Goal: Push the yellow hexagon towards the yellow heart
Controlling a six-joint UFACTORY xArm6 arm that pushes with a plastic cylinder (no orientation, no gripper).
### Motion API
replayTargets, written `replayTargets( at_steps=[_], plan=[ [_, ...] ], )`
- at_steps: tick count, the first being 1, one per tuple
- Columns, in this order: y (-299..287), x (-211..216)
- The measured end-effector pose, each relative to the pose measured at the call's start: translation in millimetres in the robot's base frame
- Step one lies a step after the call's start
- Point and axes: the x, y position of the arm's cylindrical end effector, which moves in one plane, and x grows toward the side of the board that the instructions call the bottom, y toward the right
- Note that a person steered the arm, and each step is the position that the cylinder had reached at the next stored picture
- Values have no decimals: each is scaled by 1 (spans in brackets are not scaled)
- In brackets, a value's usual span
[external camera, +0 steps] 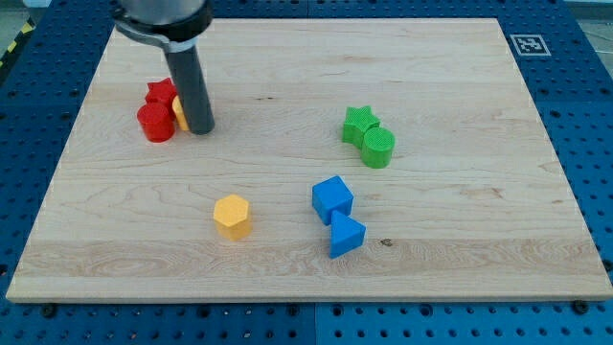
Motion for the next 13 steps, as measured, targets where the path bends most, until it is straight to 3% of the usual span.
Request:
replayTargets(
  at_steps=[4,9,13],
  plan=[
    [18,21],
    [-5,118],
    [12,140]
  ],
)
